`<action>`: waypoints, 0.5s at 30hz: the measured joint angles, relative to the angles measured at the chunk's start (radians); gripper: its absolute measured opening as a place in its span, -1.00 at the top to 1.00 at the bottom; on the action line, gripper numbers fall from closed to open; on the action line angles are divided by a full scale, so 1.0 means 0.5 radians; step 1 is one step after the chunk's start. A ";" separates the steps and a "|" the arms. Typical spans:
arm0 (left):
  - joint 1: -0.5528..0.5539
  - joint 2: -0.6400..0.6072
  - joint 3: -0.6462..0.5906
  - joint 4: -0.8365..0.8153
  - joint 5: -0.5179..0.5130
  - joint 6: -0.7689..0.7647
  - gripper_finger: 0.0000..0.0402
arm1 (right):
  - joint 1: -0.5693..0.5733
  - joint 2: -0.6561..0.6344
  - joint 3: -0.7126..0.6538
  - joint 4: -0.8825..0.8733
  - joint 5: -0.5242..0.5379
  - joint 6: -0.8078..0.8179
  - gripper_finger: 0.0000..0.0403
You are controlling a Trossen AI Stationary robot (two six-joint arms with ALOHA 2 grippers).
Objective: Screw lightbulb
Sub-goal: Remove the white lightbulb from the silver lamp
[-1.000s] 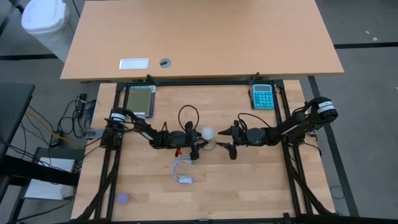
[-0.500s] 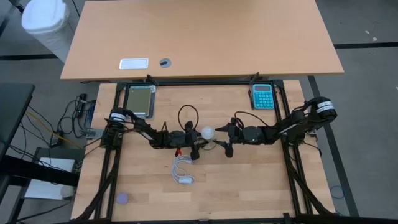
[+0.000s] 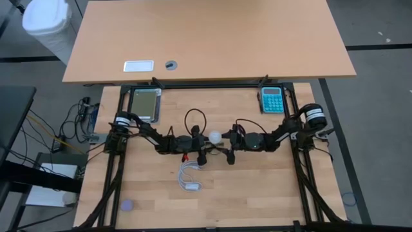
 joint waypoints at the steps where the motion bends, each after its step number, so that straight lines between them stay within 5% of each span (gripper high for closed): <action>1: 0.000 0.000 0.001 -0.003 0.000 0.000 0.06 | 0.000 0.024 0.027 0.001 0.000 -0.020 -0.40; 8: -0.001 0.000 0.001 -0.012 -0.006 0.000 0.06 | 0.000 0.081 0.096 0.108 0.031 -0.118 -0.35; 15: -0.001 -0.002 0.001 -0.021 -0.004 0.001 0.06 | -0.004 0.081 0.096 0.119 0.048 -0.125 -0.03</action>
